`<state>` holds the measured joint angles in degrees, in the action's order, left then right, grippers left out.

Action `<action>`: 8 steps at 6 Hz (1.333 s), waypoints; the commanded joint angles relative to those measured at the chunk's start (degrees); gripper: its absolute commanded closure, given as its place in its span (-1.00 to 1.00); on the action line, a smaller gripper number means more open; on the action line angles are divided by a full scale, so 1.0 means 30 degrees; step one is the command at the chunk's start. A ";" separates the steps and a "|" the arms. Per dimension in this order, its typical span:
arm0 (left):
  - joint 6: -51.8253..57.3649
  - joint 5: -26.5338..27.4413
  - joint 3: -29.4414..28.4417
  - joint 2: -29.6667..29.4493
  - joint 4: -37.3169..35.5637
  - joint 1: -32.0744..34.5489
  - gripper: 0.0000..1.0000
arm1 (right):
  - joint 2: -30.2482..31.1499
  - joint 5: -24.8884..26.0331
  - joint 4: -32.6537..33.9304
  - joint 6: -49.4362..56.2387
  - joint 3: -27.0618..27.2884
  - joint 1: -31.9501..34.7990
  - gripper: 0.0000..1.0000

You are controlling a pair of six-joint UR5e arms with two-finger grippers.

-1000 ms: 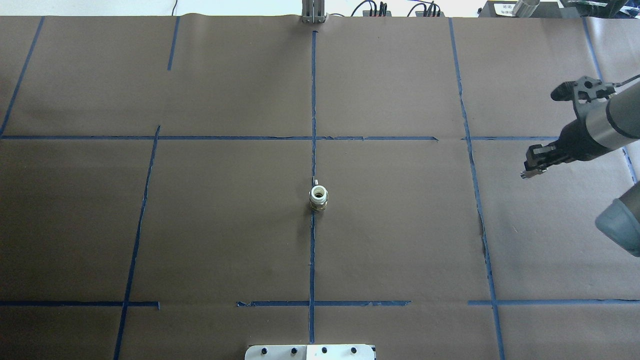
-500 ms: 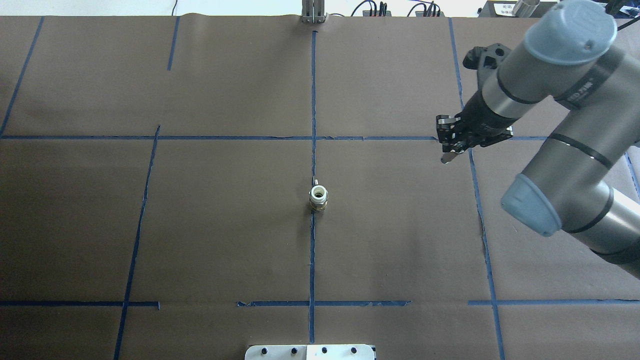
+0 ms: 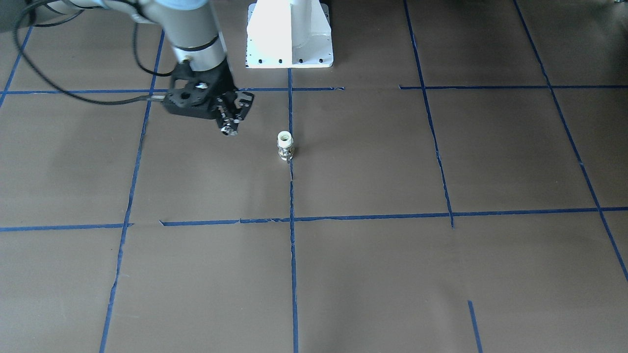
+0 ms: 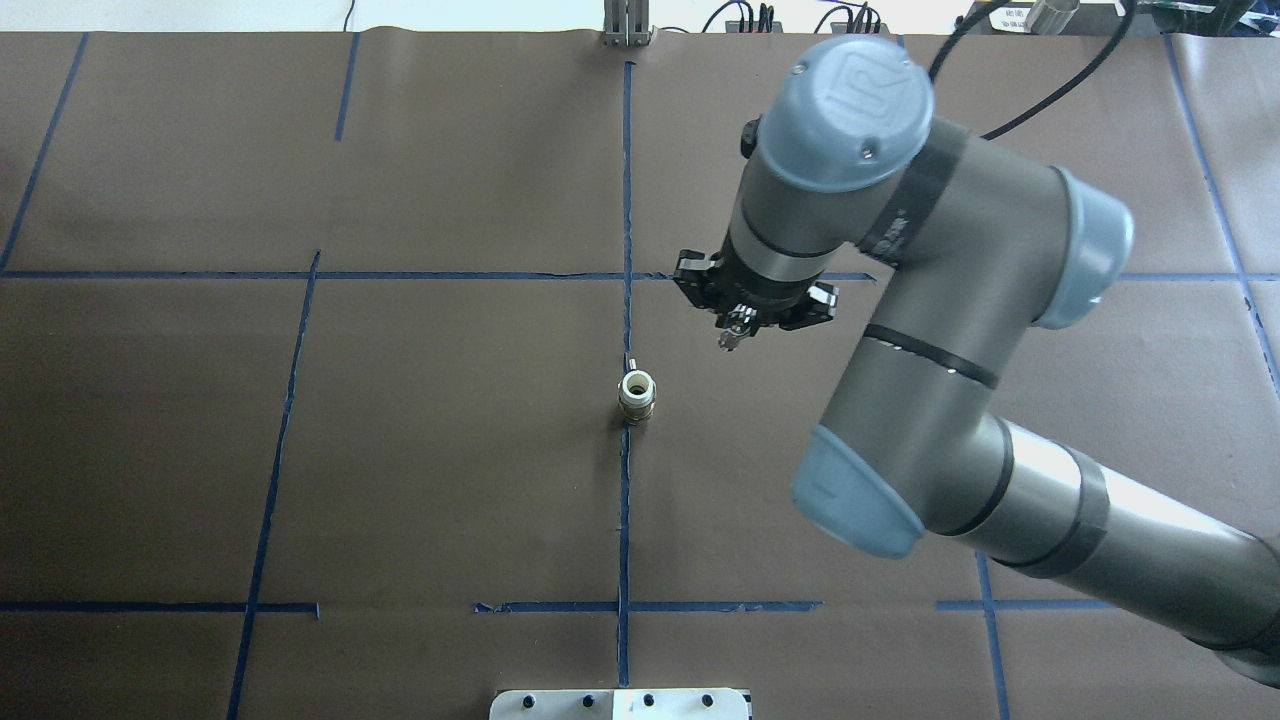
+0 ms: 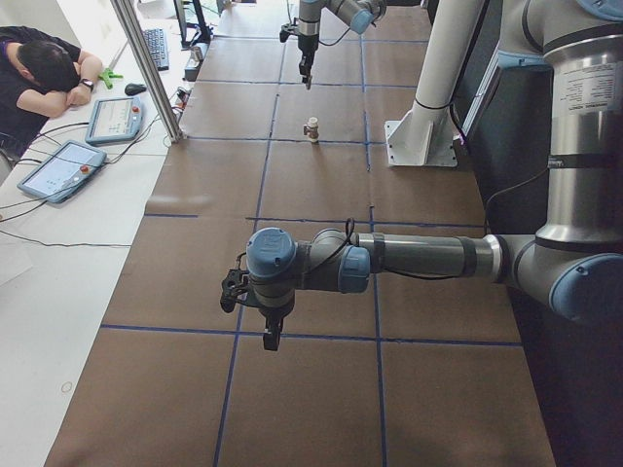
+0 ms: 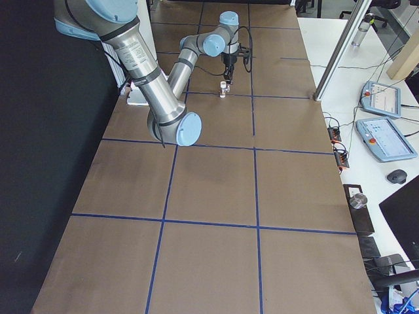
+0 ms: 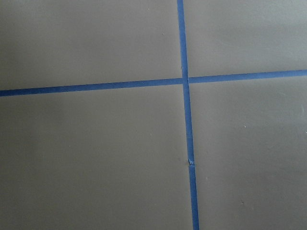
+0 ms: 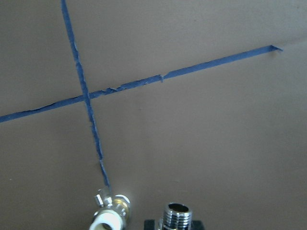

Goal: Assemble PPR valve and pipe with both arms
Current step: 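Carry the tee fitting with the right gripper above the upright valve, then lower the tee fitting onto the valve top and press it in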

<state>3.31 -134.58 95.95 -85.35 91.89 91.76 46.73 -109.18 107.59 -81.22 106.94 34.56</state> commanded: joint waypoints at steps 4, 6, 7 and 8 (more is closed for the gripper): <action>-0.0050 -0.0022 0.0009 -0.0027 0.0044 -0.0059 -1.00 | -0.2480 0.2057 0.0055 -0.4673 -0.2775 -0.2468 1.00; -0.0050 -0.0022 -0.0020 0.0002 0.0044 -0.0088 -1.00 | -0.2422 0.2028 -0.0004 -0.5384 -0.2805 -0.2178 1.00; -0.0021 -0.0022 -0.0020 0.0002 0.0044 -0.0060 -1.00 | -0.2422 0.1969 -0.0149 -0.5911 -0.3037 -0.1740 1.00; -0.0021 -0.0022 -0.0020 0.0002 0.0044 -0.0059 -1.00 | -0.2422 0.1940 -0.0209 -0.5945 -0.3358 -0.1591 1.00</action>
<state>3.23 -134.65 95.89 -85.34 92.02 91.56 39.46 -103.25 107.20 -98.48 97.70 29.12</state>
